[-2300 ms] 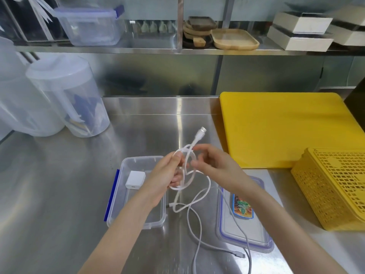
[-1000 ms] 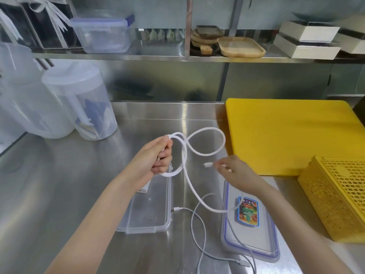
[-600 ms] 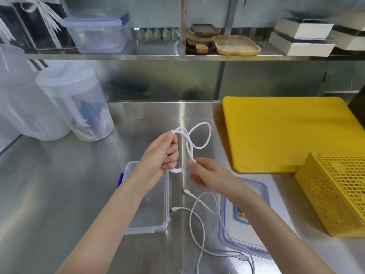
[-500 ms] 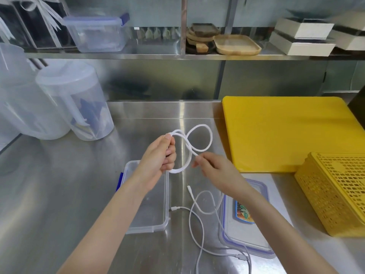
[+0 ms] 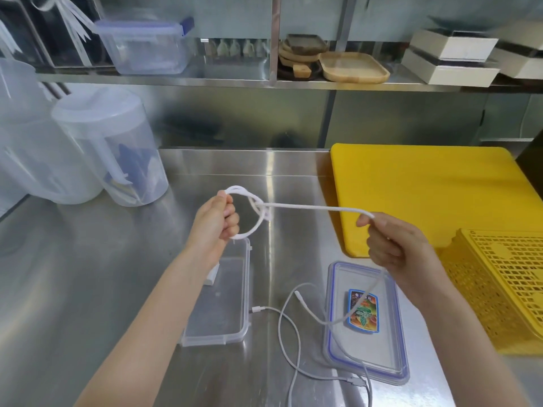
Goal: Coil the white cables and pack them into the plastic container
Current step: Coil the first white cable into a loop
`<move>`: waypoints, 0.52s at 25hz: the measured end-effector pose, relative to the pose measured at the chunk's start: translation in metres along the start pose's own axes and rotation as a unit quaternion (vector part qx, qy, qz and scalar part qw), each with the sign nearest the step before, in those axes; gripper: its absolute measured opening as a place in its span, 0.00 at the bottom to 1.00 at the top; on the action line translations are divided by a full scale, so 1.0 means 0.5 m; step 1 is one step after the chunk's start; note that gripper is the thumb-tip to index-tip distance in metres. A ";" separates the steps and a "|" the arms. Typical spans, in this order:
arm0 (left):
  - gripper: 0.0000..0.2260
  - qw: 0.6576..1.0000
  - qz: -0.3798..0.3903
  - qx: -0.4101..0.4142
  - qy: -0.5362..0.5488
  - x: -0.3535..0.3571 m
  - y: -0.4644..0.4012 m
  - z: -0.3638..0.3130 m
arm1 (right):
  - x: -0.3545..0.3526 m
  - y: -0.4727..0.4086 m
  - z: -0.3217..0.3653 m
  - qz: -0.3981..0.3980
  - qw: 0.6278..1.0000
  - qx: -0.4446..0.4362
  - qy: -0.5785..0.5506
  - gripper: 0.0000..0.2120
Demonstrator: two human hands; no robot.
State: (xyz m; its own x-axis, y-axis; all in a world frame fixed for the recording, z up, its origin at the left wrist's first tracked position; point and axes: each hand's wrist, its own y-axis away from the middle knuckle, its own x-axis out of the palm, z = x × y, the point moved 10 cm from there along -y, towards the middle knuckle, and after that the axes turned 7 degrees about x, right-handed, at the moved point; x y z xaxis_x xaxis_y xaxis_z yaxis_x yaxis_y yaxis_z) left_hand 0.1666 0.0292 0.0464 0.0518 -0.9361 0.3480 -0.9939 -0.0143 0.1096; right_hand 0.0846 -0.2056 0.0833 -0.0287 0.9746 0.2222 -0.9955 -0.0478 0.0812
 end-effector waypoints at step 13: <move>0.15 0.983 0.093 -0.002 0.160 0.053 0.013 -0.049 | -0.055 -0.019 -0.137 0.002 0.925 0.144 0.350 0.11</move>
State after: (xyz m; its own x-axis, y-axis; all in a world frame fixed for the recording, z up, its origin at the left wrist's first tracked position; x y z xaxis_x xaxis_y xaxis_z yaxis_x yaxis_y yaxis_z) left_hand 0.1639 0.0130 0.0791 -0.1019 -0.7635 0.6377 -0.9888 0.1482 0.0194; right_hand 0.0888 -0.2170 0.0097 -0.1848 0.8720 -0.4533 -0.9328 -0.0104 0.3603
